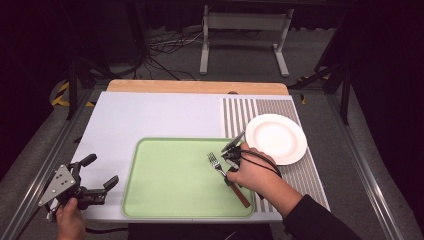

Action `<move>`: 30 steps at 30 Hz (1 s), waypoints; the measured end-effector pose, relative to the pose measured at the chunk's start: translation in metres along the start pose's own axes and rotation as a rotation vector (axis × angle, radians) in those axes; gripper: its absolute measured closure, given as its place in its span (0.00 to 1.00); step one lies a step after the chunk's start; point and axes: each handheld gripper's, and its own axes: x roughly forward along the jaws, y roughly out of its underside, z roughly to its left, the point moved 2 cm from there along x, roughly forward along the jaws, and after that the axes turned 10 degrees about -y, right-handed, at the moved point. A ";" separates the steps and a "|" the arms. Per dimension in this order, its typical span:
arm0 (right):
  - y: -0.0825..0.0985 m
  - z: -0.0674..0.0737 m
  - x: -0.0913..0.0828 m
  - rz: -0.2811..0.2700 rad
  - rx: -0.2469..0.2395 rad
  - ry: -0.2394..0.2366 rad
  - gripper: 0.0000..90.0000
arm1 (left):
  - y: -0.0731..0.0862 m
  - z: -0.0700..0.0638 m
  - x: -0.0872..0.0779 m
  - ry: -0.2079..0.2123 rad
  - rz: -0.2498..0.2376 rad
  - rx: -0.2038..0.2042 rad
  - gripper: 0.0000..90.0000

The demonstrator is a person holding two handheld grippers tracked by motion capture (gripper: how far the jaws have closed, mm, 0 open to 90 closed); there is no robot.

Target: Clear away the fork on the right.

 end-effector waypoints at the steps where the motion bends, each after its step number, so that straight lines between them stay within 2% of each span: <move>1: 0.000 0.000 -0.001 -0.004 -0.011 0.001 0.77 | 0.000 0.000 0.000 0.000 -0.001 0.002 0.00; 7: -0.001 0.000 -0.003 -0.046 -0.033 -0.001 0.67 | 0.000 0.000 0.000 0.000 -0.002 0.002 0.00; 10: -0.001 0.002 -0.005 -0.101 -0.060 -0.025 0.52 | 0.000 0.000 0.000 -0.001 -0.002 0.000 0.00; 12: -0.003 0.003 -0.005 -0.166 -0.117 -0.031 0.39 | 0.000 0.000 0.000 0.001 -0.001 0.001 0.00; 13: -0.004 0.003 -0.005 -0.221 -0.191 -0.032 0.31 | 0.000 0.000 0.000 0.001 -0.002 0.001 0.00; 15: -0.005 0.004 -0.005 -0.279 -0.267 -0.052 0.26 | 0.000 0.000 0.000 0.000 -0.002 0.000 0.00; 18: -0.007 0.005 -0.006 -0.336 -0.328 -0.072 0.24 | 0.000 0.000 0.000 0.001 -0.001 0.001 0.00; 20: -0.008 0.004 -0.007 -0.367 -0.355 -0.091 0.26 | 0.000 0.000 0.000 0.000 -0.002 0.001 0.00; 23: -0.009 0.004 -0.006 -0.385 -0.381 -0.094 0.31 | 0.000 0.000 0.000 0.000 -0.003 0.000 0.00; 26: -0.011 0.003 -0.006 -0.385 -0.427 -0.100 0.48 | 0.000 0.000 0.000 -0.001 -0.003 -0.001 0.00; 27: -0.012 0.003 -0.006 -0.385 -0.432 -0.098 0.51 | 0.000 0.000 0.000 0.000 -0.002 -0.001 0.00; 30: -0.015 0.004 -0.004 -0.375 -0.444 -0.102 0.71 | 0.000 0.000 0.000 0.000 -0.002 0.000 0.00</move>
